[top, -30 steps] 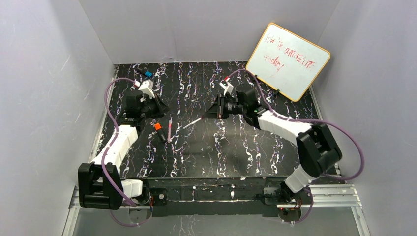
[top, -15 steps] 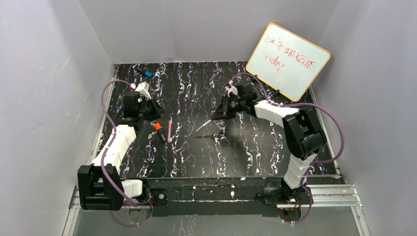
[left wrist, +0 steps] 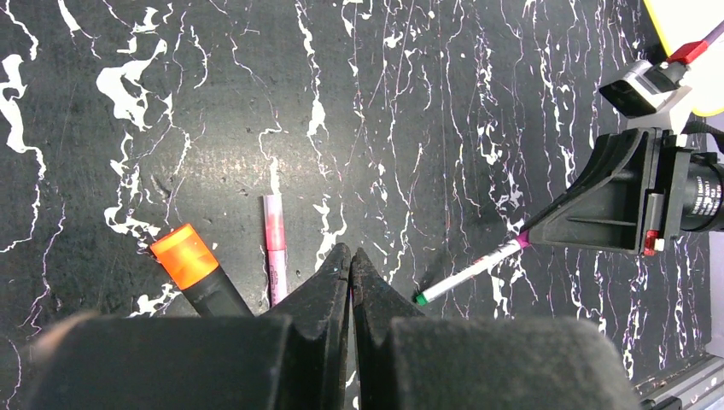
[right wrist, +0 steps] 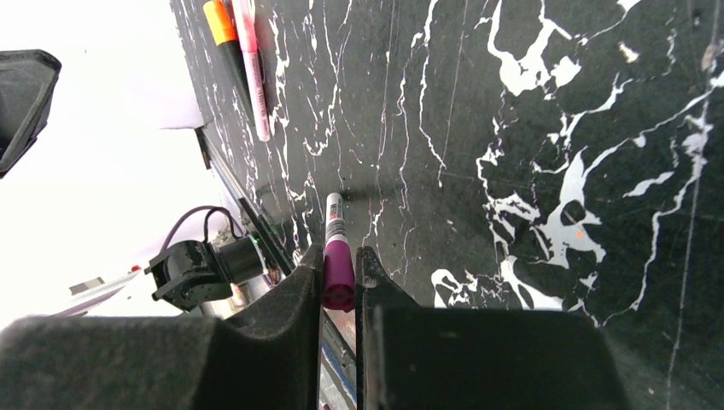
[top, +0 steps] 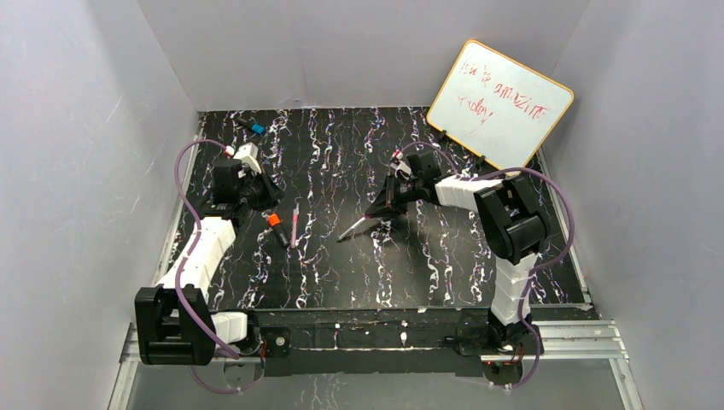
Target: Insert the pens into the pen caps
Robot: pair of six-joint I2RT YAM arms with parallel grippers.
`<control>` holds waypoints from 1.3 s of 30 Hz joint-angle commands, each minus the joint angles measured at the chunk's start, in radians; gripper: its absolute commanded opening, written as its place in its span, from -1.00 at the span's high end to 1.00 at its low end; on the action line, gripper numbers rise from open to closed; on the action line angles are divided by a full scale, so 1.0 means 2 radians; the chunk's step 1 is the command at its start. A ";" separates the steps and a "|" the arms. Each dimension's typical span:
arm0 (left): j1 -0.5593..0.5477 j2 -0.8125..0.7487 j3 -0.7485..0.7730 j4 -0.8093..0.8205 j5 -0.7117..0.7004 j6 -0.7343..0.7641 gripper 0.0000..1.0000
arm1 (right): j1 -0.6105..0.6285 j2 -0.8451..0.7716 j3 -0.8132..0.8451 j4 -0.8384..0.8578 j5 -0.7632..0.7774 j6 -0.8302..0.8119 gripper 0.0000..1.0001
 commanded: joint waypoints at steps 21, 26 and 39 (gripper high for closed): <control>0.004 -0.009 0.025 -0.030 -0.011 0.027 0.67 | -0.018 0.035 0.060 -0.113 0.192 -0.023 -0.10; 0.004 -0.012 0.059 -0.043 -0.026 0.039 0.48 | -0.018 -0.068 0.041 -0.132 0.310 -0.064 -0.15; 0.004 -0.087 0.059 0.049 -0.098 0.113 -0.92 | -0.018 -0.312 0.002 -0.085 0.292 -0.188 -0.96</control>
